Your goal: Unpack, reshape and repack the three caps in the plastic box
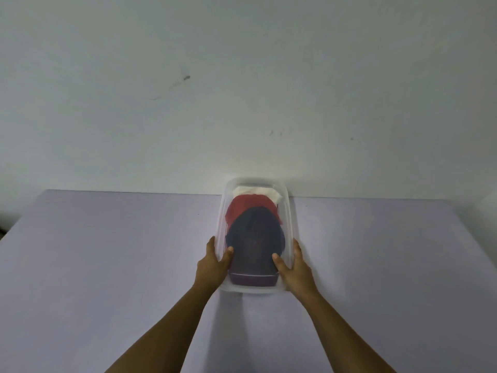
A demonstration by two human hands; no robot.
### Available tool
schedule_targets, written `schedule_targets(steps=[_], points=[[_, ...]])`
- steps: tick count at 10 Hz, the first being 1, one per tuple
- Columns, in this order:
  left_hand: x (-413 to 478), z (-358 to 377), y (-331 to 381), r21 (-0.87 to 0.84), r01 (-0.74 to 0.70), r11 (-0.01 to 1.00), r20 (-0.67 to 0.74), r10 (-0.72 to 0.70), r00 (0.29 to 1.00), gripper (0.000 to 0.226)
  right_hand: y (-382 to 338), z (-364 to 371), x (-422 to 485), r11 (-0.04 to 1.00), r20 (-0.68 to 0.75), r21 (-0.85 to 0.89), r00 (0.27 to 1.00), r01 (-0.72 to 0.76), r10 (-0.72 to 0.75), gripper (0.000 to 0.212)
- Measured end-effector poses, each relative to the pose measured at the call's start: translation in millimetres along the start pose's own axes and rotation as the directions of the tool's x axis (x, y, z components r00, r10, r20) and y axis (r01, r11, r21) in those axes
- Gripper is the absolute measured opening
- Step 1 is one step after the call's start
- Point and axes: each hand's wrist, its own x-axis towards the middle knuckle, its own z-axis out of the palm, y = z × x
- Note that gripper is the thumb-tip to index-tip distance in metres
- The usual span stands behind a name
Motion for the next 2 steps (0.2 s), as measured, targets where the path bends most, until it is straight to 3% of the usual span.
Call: schedule_targets(steps=[1,2], points=[[-8,0,2,0.059,-0.022,0.998,-0.084,0.027,0.996,0.072,-4,1,-8,0.988,-0.149,-0.152,0.989,0.003,-0.026,0.079],[-22,-5,13,0.156,-0.1,0.983,-0.136,0.122,0.983,0.066,-20,5,-23,0.918,-0.206,-0.378,0.956,0.119,-0.209,0.072]])
